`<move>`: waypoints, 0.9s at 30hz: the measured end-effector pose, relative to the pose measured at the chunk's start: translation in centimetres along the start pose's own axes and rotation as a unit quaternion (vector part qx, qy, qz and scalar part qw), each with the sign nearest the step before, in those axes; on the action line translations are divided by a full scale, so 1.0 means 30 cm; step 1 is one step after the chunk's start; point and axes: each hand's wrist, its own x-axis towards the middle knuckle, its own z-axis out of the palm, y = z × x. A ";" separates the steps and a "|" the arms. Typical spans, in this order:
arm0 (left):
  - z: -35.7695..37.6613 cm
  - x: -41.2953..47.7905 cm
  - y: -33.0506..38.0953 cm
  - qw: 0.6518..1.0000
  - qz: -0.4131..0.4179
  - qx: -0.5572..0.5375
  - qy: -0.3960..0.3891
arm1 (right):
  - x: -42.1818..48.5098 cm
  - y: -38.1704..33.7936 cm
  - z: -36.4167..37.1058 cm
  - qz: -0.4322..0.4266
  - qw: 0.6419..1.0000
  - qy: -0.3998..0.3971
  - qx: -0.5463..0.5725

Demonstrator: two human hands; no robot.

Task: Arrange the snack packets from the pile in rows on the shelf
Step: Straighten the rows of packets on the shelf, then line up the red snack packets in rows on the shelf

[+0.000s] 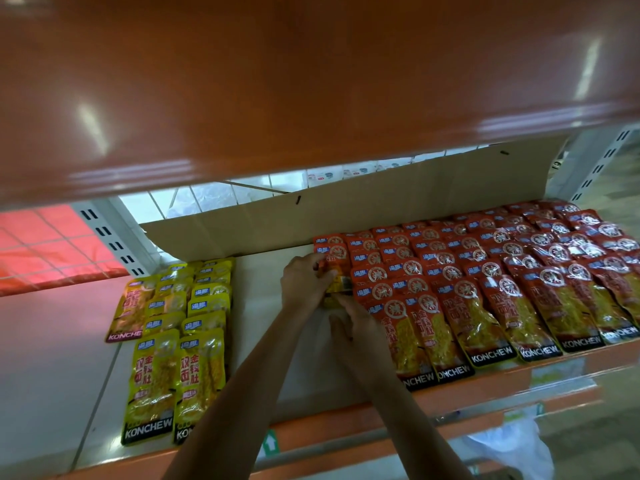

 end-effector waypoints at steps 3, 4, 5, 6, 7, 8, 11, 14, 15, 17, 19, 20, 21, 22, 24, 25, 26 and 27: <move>-0.002 -0.003 0.000 1.000 -0.001 0.013 -0.001 | 0.000 -0.002 0.000 -0.007 1.000 -0.006 0.002; -0.003 -0.006 -0.001 1.000 0.003 0.018 0.000 | -0.001 -0.002 0.001 -0.010 1.000 -0.008 0.003; -0.004 -0.011 -0.002 1.000 0.007 0.022 0.001 | -0.001 -0.002 0.003 -0.012 1.000 -0.008 0.005; -0.006 -0.017 -0.002 1.000 0.014 0.027 0.004 | -0.001 -0.002 0.005 -0.012 1.000 -0.008 0.005; -0.011 -0.024 -0.002 0.999 0.020 0.034 0.007 | 0.001 -0.002 0.009 -0.012 1.000 -0.008 0.005; -0.017 -0.033 -0.002 0.999 0.028 0.043 0.011 | 0.004 -0.003 0.012 -0.012 1.000 -0.009 0.003; -0.053 -0.065 -0.018 0.997 0.040 0.052 0.031 | 0.010 -0.018 0.025 -0.029 1.000 -0.003 -0.008; -0.111 -0.097 -0.051 0.996 0.042 0.069 0.047 | 0.012 -0.047 0.048 -0.062 0.997 0.009 -0.035; -0.135 -0.111 -0.063 0.995 0.048 0.073 0.055 | 0.015 -0.057 0.063 -0.072 0.996 0.005 -0.045; -0.177 -0.137 -0.082 0.993 0.062 0.078 0.065 | 0.027 -0.073 0.095 -0.062 0.997 -0.019 -0.047; -0.233 -0.171 -0.117 0.991 0.063 0.090 0.079 | 0.035 -0.104 0.143 -0.060 0.996 -0.046 -0.043; -0.261 -0.186 -0.137 0.990 0.061 0.097 0.086 | 0.036 -0.122 0.168 -0.065 0.995 -0.055 -0.045; -0.291 -0.200 -0.160 0.988 0.056 0.107 0.091 | 0.035 -0.143 0.193 -0.073 0.994 -0.063 -0.047; -0.321 -0.214 -0.183 0.988 0.048 0.116 0.095 | 0.036 -0.165 0.219 -0.079 0.993 -0.069 -0.049; -0.377 -0.240 -0.230 0.987 0.033 0.121 0.105 | 0.034 -0.210 0.273 -0.087 0.992 -0.075 -0.049; -0.403 -0.254 -0.252 0.987 0.028 0.117 0.110 | 0.033 -0.231 0.301 -0.089 0.992 -0.077 -0.049; -0.428 -0.267 -0.275 0.987 0.024 0.112 0.116 | 0.031 -0.254 0.331 -0.090 0.991 -0.081 -0.051; -0.452 -0.280 -0.297 0.986 0.019 0.111 0.124 | 0.028 -0.276 0.360 -0.092 0.991 -0.087 -0.053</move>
